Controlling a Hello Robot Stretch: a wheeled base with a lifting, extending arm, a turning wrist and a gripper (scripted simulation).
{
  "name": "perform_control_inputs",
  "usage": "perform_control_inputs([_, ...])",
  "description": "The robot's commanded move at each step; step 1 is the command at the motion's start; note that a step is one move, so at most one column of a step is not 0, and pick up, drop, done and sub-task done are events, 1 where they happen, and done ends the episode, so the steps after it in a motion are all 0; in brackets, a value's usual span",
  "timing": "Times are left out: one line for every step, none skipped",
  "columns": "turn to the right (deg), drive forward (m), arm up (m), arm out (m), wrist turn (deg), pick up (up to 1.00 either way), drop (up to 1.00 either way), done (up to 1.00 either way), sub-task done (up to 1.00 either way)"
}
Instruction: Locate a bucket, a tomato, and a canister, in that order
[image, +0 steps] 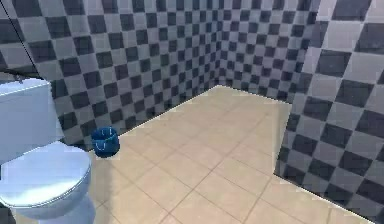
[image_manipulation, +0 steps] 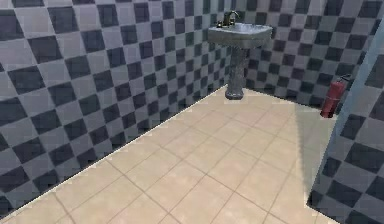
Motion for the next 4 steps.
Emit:
perform_control_inputs([45.0, 0.0, 0.0, 0.0, 0.0, 0.0, 0.0, 0.0, 0.0])
perform_control_inputs([45.0, 0.0, 0.0, 0.0, 0.0, 0.0, 0.0, 0.0, 0.0])
perform_control_inputs([24.0, 0.0, 0.0, 0.0, 0.0, 0.0, 0.0, 0.0, 0.0])
perform_control_inputs([0.0, 0.2, 0.0, 0.0, 0.0, 0.0, 0.0, 0.0, 0.0])
